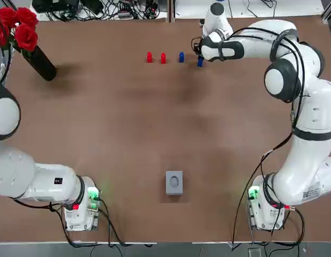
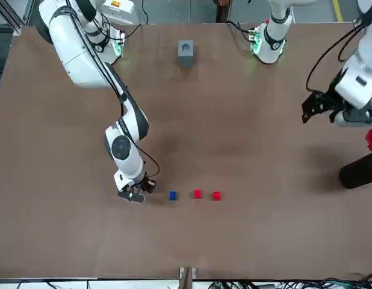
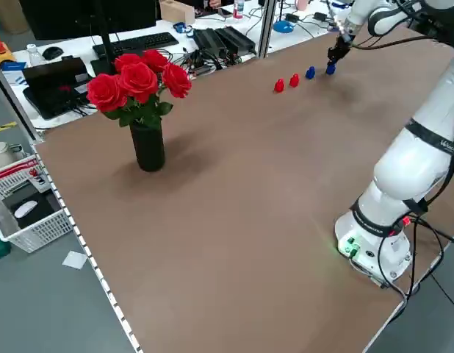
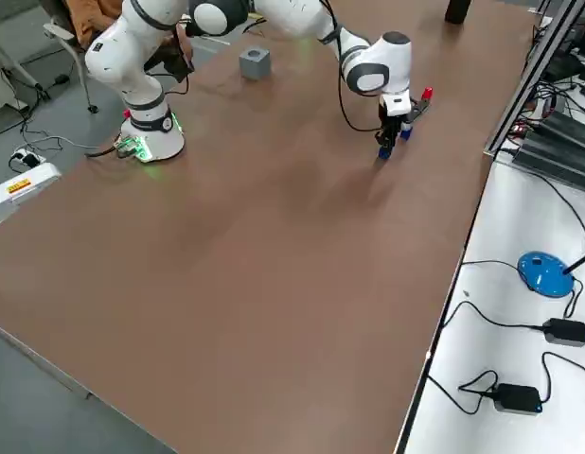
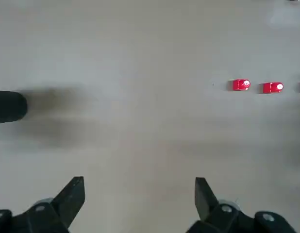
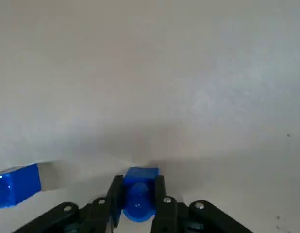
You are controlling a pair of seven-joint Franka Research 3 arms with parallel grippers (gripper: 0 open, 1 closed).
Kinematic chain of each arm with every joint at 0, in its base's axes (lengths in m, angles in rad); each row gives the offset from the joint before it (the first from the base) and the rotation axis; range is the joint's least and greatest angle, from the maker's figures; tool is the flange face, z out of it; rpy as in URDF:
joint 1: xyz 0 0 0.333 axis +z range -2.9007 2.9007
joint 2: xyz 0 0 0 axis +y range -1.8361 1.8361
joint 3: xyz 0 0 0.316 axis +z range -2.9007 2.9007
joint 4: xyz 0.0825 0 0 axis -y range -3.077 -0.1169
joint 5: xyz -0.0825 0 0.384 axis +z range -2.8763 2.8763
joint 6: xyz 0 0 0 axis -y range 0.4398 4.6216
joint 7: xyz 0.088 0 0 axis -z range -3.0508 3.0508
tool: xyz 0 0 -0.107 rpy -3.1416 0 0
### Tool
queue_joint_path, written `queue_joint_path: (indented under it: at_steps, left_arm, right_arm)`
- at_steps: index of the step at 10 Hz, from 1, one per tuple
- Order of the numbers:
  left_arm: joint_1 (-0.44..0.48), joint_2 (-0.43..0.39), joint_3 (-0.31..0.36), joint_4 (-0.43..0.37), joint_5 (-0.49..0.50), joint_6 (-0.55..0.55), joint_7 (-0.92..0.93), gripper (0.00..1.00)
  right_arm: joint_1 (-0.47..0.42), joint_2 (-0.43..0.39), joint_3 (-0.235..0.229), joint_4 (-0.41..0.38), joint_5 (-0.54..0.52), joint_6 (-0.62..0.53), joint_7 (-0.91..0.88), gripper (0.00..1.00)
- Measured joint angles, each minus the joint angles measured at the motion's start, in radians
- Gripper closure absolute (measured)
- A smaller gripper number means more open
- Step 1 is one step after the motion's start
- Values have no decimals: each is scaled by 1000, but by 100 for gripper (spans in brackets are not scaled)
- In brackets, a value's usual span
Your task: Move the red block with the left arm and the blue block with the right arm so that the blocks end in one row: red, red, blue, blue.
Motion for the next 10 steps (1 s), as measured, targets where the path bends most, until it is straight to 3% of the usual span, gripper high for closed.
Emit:
queue_joint_path:
  at_steps: [3,5,10]
  left_arm:
    - [-12,-74,47,-53,0,-13,61,0]
    - [-10,-73,52,-56,0,-52,85,0]
    - [-10,-59,52,-53,0,-62,85,0]
  right_arm:
    - [9,21,7,33,-15,0,4,69]
    - [10,32,11,39,-21,1,5,41]
    - [9,37,23,62,-29,-30,7,35]
